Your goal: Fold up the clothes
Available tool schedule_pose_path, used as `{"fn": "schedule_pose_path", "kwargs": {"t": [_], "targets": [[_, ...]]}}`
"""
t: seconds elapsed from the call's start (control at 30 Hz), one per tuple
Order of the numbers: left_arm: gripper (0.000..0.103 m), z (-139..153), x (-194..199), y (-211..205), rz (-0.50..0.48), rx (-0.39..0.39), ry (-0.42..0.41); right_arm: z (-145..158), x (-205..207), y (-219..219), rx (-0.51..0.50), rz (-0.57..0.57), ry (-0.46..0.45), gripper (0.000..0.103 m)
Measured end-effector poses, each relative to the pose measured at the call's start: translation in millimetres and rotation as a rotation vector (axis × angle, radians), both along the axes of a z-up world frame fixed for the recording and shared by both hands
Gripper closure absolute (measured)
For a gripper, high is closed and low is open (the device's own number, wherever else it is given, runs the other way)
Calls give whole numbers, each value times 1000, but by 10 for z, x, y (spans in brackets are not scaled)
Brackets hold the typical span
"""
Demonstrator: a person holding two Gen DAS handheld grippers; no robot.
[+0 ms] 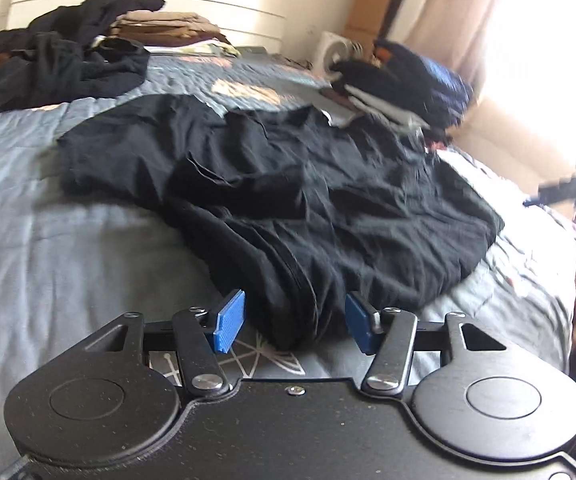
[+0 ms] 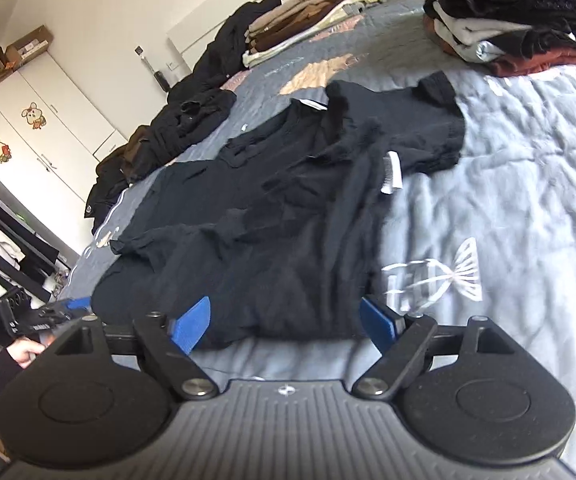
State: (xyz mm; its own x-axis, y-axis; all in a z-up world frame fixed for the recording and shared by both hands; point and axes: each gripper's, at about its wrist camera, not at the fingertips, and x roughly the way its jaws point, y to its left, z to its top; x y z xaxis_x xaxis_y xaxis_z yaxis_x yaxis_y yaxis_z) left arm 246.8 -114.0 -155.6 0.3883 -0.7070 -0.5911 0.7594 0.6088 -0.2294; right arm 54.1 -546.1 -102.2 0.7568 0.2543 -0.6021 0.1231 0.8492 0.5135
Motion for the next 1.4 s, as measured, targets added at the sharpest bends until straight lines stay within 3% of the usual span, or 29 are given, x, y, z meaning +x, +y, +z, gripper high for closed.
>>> {"fn": "schedule_pose_path", "kwargs": {"t": [0.17, 0.33, 0.43, 0.57, 0.7, 0.83, 0.9, 1.03, 1.4], "targets": [[49, -37, -51, -120, -27, 74, -17, 266, 281, 633, -36, -9, -60, 18], [49, 42, -87, -146, -54, 148, -28, 438, 718, 1323, -60, 97, -115, 15], [48, 198, -152, -186, -15, 239, -51, 380, 1003, 1721, -136, 162, -79, 15], [46, 459, -362, -301, 85, 316, -138, 256, 1167, 2111, -147, 239, -81, 15], [45, 536, -465, -314, 145, 270, -107, 143, 1306, 2477, -152, 319, -88, 15], [45, 377, -426, -328, 89, 263, -101, 143, 1408, 2749, -176, 419, -109, 15], [47, 274, -358, -313, 73, 257, -84, 136, 1398, 2794, -163, 435, -128, 15], [63, 168, -257, -221, 52, 189, -8, 115, 1401, 2866, -173, 449, -135, 14], [65, -37, -154, -293, 19, 148, -26, 63, 1394, 2985, -172, 487, -147, 14]]}}
